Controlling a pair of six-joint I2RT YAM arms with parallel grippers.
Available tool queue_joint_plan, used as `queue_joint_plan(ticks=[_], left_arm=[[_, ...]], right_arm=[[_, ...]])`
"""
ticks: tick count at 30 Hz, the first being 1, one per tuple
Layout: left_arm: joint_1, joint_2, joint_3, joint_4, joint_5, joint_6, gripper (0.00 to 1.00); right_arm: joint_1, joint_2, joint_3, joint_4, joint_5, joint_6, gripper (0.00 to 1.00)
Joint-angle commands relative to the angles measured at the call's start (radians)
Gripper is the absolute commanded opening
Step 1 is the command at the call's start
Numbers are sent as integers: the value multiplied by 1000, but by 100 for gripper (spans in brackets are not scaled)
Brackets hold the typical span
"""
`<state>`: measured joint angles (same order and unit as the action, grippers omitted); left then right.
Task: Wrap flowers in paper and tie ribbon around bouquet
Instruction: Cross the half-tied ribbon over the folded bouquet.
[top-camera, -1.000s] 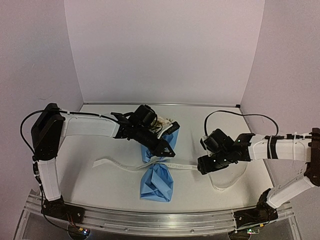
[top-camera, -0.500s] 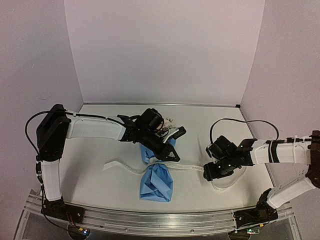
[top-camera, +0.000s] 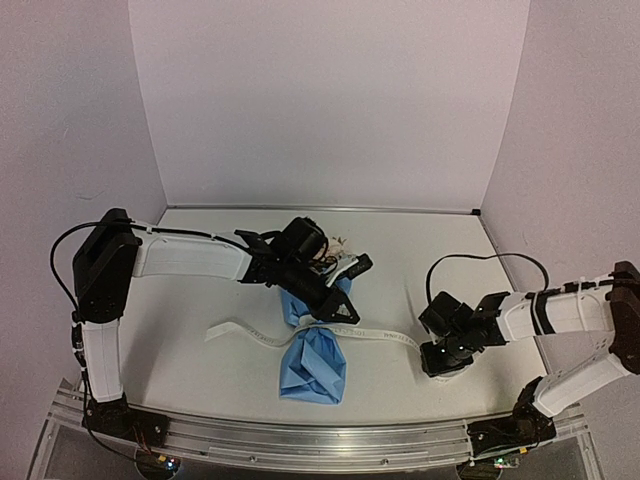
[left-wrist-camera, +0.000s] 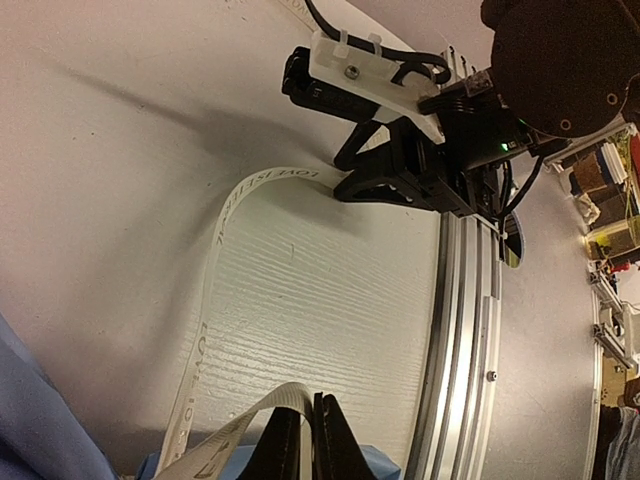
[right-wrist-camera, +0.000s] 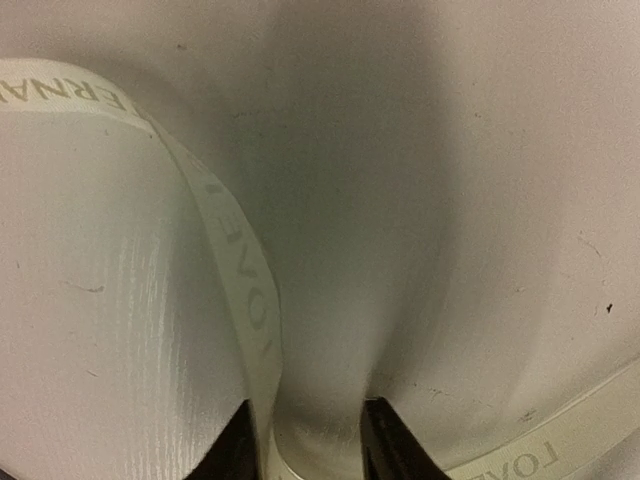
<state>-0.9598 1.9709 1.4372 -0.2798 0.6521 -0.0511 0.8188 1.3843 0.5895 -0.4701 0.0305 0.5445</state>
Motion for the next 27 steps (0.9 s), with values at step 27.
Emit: queue_joint_plan(ticks=[27], left_arm=[[-45,-27,-29,144,-54,159,30]], right_arm=[[-150,352,929,-320,-498,67,0]])
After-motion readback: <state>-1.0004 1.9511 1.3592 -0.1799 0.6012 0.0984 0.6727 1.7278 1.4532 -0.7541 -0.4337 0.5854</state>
